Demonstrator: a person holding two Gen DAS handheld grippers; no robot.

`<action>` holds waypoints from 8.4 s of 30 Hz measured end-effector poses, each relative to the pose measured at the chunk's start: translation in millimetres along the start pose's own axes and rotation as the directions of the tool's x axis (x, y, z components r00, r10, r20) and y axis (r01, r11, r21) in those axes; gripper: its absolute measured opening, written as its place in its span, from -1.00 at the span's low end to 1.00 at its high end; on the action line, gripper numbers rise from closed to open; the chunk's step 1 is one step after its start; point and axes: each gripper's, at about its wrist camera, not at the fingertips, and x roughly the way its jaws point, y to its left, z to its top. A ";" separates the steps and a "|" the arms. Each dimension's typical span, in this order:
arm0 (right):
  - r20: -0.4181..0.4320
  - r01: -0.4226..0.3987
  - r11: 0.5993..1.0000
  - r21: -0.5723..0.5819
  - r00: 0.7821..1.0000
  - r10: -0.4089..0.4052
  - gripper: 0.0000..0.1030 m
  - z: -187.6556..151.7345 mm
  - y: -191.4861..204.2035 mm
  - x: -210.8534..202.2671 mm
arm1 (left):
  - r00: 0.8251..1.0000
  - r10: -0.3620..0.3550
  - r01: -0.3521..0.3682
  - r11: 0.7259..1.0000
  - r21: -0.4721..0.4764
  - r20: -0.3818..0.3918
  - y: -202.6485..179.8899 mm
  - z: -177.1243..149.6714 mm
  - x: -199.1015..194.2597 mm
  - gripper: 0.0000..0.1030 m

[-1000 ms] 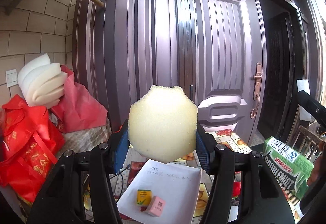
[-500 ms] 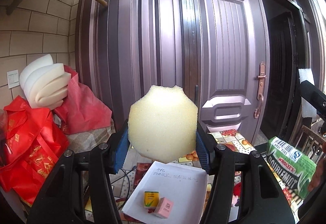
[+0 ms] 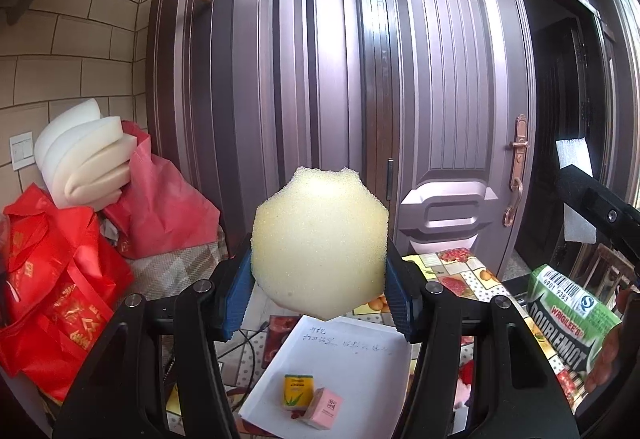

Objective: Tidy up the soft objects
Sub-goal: 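Carry the sponge and foam block over the white tray with both tools, then open the left tool over the tray while the right tool releases the foam block, then grasp the white foam sheet with the left tool while the right tool grasps the leopard-print cloth, then lift and carry the foam sheet and leopard cloth over the white tray with both tools, then open the left tool to drop the foam sheet while the right tool releases the cloth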

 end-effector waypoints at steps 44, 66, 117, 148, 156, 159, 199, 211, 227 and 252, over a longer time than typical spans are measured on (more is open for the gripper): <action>-0.690 0.212 0.935 0.285 0.722 0.047 0.75 -227.6 -76.0 180.2 | 0.809 -0.148 0.036 0.978 -0.204 -0.568 26.8 -178.2 241.8 0.77; -0.371 0.113 0.986 0.125 0.927 -0.059 1.00 -130.8 -59.6 90.1 | 0.973 -0.046 -0.014 0.966 -0.259 -0.225 46.9 -115.1 103.8 1.00; -0.699 0.142 0.990 -0.013 0.706 -0.111 0.99 -222.1 -212.1 -7.4 | 0.809 -0.346 0.259 0.936 -0.240 -0.476 -96.5 -234.2 45.0 -0.03; -0.295 0.122 0.991 0.047 0.950 -0.102 -0.29 -88.6 -116.1 -62.9 | 0.970 -0.166 0.162 0.986 -0.036 -0.177 -46.8 -104.8 -11.4 -0.03; -0.101 0.062 0.998 0.022 0.993 -0.059 -0.29 -38.2 -72.9 -64.3 | 0.994 -0.066 0.066 0.998 0.004 -0.084 -23.2 -65.4 -20.6 -0.02; -0.090 0.040 0.999 -0.001 0.995 -0.040 -0.29 -26.2 -63.0 -56.9 | 0.999 -0.031 0.031 1.000 -0.005 -0.043 -17.1 -50.4 -26.8 -0.02; 0.083 -0.132 0.991 0.039 0.988 0.128 -0.28 56.2 -18.1 -14.9 | 0.995 0.063 -0.061 0.998 -0.021 0.077 20.6 34.5 -35.3 -0.02; 0.012 -0.111 0.992 0.065 0.994 0.110 -0.28 35.6 -1.7 10.2 | 1.000 0.011 -0.011 1.000 -0.018 0.025 20.3 30.7 8.0 -0.02; -0.286 -0.034 0.994 0.104 0.956 0.063 -0.28 -47.5 -24.2 92.4 | 0.945 -0.096 0.053 0.988 -0.143 -0.313 27.3 -60.7 113.5 -0.02; -0.719 0.169 0.951 0.258 0.691 0.072 0.75 -247.7 -82.9 201.2 | 0.809 -0.020 -0.083 0.986 -0.148 -0.588 33.1 -204.0 210.4 1.00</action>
